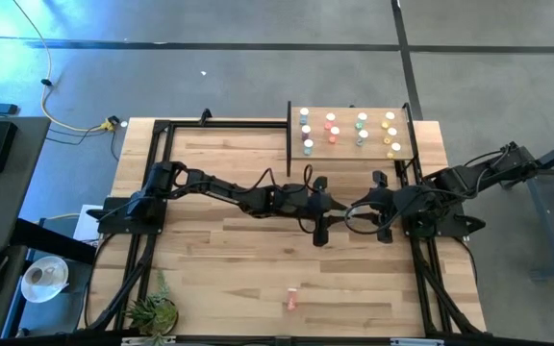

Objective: Pick and place medicine bottles onto shelf by color
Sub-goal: Put the green pill bottle on the shelf aligned with the green pill bottle

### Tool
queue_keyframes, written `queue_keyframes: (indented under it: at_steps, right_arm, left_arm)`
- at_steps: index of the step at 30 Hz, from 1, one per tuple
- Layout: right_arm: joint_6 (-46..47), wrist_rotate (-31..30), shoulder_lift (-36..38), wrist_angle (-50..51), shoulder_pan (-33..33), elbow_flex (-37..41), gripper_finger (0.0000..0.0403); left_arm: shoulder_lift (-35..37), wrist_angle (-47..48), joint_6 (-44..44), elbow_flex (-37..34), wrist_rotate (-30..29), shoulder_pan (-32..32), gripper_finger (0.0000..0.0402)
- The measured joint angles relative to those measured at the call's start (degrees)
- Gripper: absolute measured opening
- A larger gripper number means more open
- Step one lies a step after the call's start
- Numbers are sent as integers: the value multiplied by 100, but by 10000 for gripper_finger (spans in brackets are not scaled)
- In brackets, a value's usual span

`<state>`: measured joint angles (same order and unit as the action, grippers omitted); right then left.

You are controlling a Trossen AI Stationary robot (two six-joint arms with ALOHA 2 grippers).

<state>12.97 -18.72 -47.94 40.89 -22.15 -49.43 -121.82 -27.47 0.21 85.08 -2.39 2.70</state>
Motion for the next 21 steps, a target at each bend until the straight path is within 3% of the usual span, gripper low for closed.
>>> queue_keyframes:
  at_steps: [10, 21]
  right_arm:
    - [-1, -29, 0, 4, 2, 0, 112]
    - [175, -397, 0, -3, 0, 0, 113]
  left_arm:
    - [7, 73, 99, 4, -114, 9, 111]
    - [138, 749, 288, 4, -258, 31, 192]
